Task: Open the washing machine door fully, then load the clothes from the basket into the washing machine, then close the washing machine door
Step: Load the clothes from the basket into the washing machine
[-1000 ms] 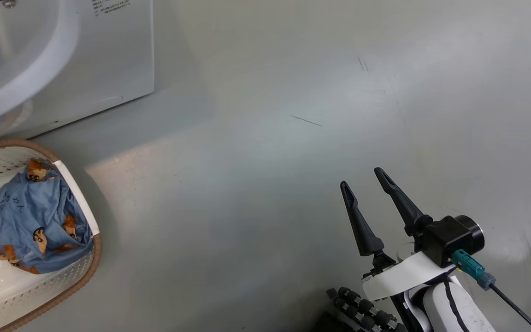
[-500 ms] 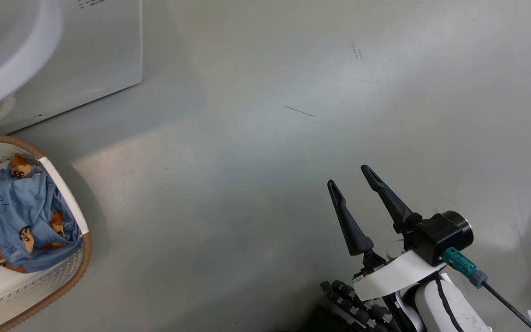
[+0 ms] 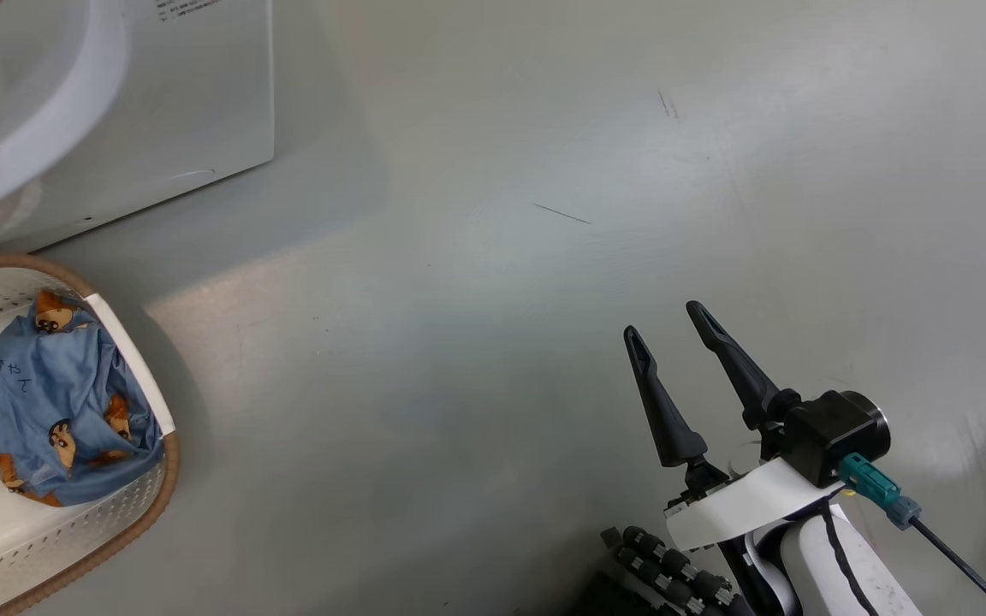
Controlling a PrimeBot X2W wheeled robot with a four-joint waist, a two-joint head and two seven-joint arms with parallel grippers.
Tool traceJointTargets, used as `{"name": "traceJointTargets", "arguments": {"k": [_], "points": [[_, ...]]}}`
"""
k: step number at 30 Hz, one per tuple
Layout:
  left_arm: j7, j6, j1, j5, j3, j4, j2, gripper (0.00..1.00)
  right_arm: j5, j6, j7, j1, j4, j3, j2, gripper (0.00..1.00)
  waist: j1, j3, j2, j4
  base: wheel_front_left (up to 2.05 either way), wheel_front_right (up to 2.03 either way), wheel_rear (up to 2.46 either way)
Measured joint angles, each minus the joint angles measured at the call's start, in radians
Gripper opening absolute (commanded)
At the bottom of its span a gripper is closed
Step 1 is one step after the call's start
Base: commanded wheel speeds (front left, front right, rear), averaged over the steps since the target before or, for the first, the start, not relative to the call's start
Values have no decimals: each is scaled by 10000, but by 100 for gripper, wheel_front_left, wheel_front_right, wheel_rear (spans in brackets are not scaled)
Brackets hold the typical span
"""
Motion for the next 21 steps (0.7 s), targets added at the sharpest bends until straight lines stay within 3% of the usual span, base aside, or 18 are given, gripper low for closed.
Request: {"name": "traceJointTargets", "arguments": {"k": [1,2,3,21], "points": [[8,0,-16,0,-33,105,-75,47,-2,0,0,-4,0,-17,2,100,0,-19,0,39,0,0,0],[8,0,-26,2,-92,169,-113,83,-2,0,0,-8,0,-42,4,100,0,-37,0,78,0,0,0],[6,8,-41,2,-140,205,-150,100,-2,0,0,-14,0,-69,2,100,-1,-56,0,121,0,0,0],[169,56,-321,23,-244,1657,-740,100,-2,2,0,-62,171,-226,-10,100,-1,-691,0,849,0,0,0]]}}
